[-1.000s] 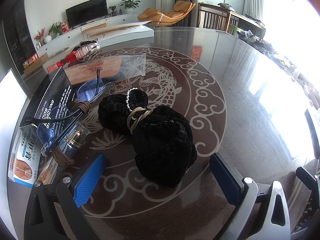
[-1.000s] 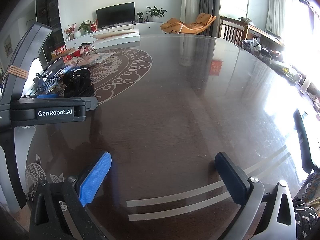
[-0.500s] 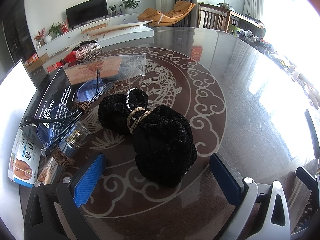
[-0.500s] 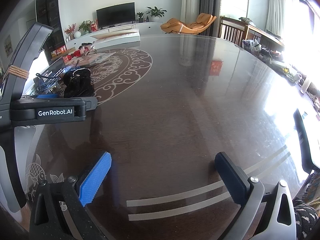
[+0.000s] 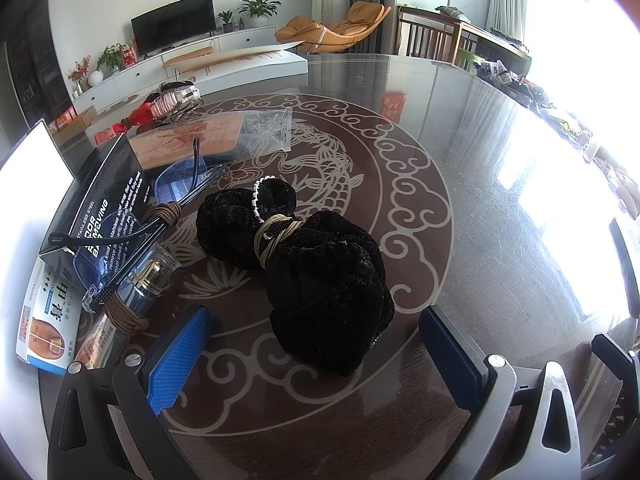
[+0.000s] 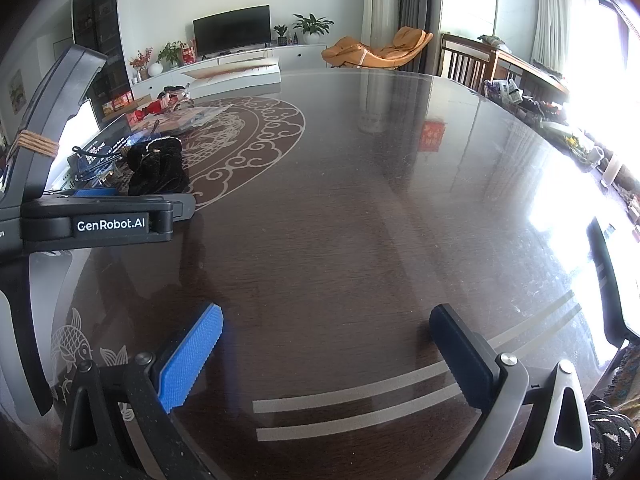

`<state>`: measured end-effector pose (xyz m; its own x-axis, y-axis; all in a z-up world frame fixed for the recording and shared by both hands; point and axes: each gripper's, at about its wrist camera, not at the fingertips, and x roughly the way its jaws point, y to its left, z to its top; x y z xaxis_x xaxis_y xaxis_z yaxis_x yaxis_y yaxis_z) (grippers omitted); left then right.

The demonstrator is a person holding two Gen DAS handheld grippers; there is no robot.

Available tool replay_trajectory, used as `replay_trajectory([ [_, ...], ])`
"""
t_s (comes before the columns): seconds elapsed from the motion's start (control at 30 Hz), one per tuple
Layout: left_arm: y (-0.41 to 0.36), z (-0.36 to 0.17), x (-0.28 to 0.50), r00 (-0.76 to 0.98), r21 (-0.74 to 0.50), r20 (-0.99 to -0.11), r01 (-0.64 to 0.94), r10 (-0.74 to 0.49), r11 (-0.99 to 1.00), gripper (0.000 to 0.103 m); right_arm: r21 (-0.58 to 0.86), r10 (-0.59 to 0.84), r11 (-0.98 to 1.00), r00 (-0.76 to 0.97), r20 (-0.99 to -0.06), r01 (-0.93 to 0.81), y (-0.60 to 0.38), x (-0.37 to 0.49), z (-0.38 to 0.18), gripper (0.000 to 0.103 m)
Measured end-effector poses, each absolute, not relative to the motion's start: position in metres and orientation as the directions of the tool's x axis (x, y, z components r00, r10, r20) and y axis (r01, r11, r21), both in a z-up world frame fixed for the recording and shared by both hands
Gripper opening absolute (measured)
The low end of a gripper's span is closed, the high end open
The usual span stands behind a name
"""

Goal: Organize objects

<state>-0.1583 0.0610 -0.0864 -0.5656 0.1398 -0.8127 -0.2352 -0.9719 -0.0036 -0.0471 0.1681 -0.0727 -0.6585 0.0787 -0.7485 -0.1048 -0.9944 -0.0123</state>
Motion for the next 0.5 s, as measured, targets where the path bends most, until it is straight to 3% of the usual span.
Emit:
replay_trajectory([
  [0.5, 0.061, -0.0866, -0.1587, -0.566, -0.004, -0.813, -0.235, 0.14, -0.972, 0.103, -0.013, 0.077, -0.995, -0.666, -0.742, -0.1, 0.1677, -0.0459, -0.072, 0.103],
])
